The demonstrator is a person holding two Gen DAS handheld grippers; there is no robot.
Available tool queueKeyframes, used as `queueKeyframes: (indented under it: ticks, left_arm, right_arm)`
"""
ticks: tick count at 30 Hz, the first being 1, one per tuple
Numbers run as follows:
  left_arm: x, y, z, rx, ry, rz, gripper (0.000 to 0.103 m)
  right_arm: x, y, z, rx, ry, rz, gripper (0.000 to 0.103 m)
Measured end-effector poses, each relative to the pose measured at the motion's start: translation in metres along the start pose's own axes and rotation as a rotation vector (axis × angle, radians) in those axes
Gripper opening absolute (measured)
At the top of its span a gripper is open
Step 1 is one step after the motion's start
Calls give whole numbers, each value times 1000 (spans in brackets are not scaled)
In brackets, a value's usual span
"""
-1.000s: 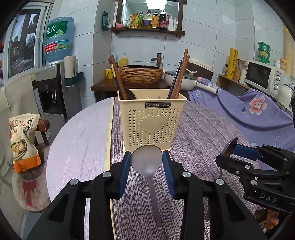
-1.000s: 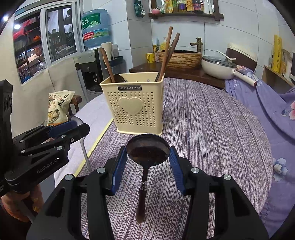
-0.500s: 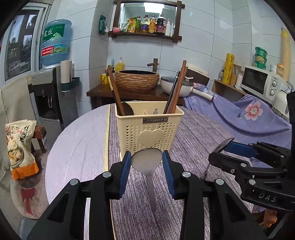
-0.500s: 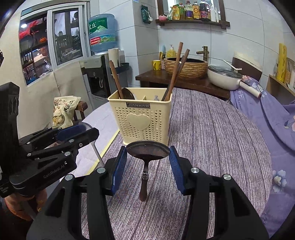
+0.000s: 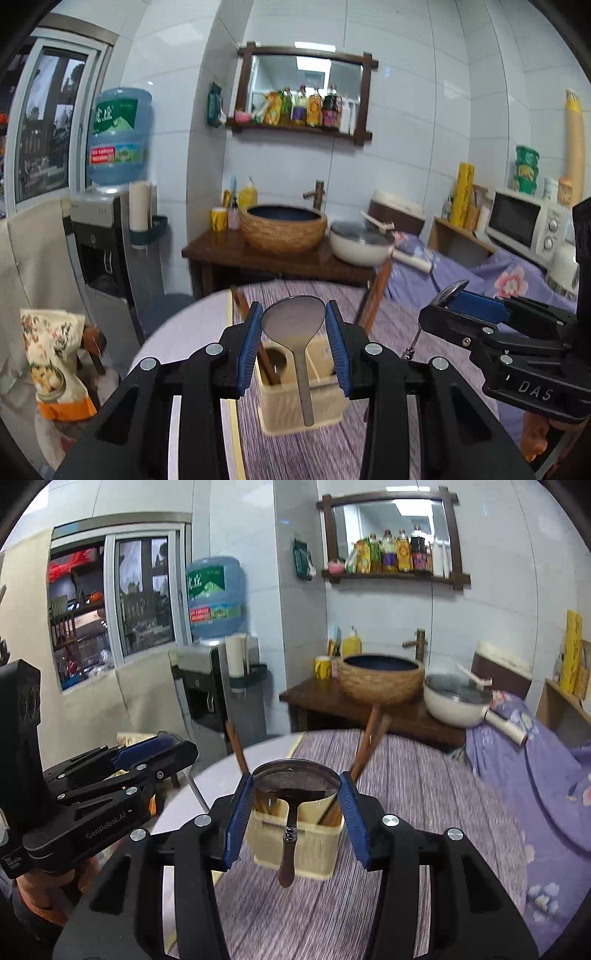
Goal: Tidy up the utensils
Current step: 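Lift both spoons over the cream holder and lower them in, then open both tools to release the spoons into the holder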
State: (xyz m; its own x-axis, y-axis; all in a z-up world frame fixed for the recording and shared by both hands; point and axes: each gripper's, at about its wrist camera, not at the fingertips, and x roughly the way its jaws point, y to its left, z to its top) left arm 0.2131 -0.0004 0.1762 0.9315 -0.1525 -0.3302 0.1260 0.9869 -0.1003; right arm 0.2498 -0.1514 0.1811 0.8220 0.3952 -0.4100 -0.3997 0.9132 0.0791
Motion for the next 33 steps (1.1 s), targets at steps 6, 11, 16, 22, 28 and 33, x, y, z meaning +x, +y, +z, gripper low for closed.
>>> queueKeyframes:
  ticks: [6, 11, 16, 22, 28, 33]
  left_arm:
    - [31, 4, 30, -23, -27, 76, 34]
    - [62, 9, 11, -32, 16, 97, 34]
    - [77, 13, -18, -37, 66, 90, 34]
    - [88, 17, -43, -37, 115, 87, 34]
    - [97, 21, -56, -42, 149, 86, 34]
    - [104, 23, -64, -36, 175, 85, 34]
  right_arm:
    - [17, -4, 51, 20, -74, -68, 47]
    - [52, -2, 46, 17, -42, -101, 47]
    - [81, -5, 16, 24, 9, -128, 47]
    - [105, -11, -20, 50, 70, -136, 47]
    - [111, -19, -33, 79, 76, -139, 47]
    - [113, -24, -37, 95, 84, -137, 47]
